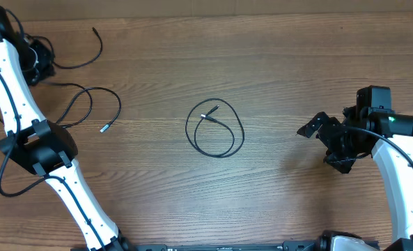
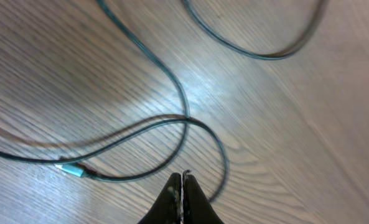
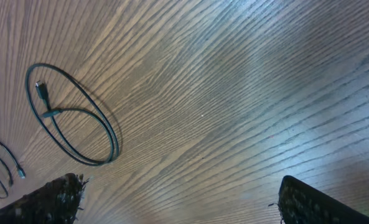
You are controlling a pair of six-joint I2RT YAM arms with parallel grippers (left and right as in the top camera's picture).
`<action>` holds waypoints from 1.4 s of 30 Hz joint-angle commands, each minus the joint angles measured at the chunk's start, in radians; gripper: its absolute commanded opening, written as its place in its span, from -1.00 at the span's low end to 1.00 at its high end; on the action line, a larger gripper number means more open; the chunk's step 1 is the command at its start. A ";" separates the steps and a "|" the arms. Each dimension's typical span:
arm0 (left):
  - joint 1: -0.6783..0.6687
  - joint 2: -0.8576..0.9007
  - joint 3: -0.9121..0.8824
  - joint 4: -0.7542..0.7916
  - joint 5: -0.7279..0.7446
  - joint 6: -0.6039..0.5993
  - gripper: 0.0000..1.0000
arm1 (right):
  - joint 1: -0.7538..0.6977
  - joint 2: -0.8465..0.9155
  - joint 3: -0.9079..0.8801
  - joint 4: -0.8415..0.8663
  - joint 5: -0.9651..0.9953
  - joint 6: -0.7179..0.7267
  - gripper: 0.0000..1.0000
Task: Untangle cables
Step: 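Move the left gripper right to the small black cable loop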
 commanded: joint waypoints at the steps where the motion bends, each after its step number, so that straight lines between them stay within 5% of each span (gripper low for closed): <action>1: -0.008 0.009 0.119 -0.045 0.218 0.021 -0.91 | -0.003 -0.001 -0.006 0.012 0.010 -0.004 0.99; 4: -0.055 0.009 0.141 -0.101 0.512 0.154 -0.91 | -0.003 -0.001 -0.006 0.031 0.005 -0.003 1.00; 8: -0.163 0.009 0.127 -0.109 0.626 0.287 -0.91 | -0.003 -0.001 -0.006 0.039 -0.013 -0.003 1.00; 16: -0.431 0.009 0.126 -0.110 0.486 0.286 -0.70 | -0.003 -0.001 -0.006 -0.022 -0.012 -0.016 1.00; 24: -0.525 -0.072 0.097 -0.110 0.447 0.278 -0.57 | -0.003 -0.001 -0.006 -0.055 -0.008 -0.038 1.00; 34: -0.601 -0.488 -0.452 -0.109 0.301 0.340 -0.44 | -0.003 -0.001 -0.006 -0.003 -0.005 -0.037 1.00; 42: -0.810 -0.558 -0.755 -0.070 0.222 0.347 -0.24 | -0.003 -0.001 -0.006 0.029 -0.005 -0.038 1.00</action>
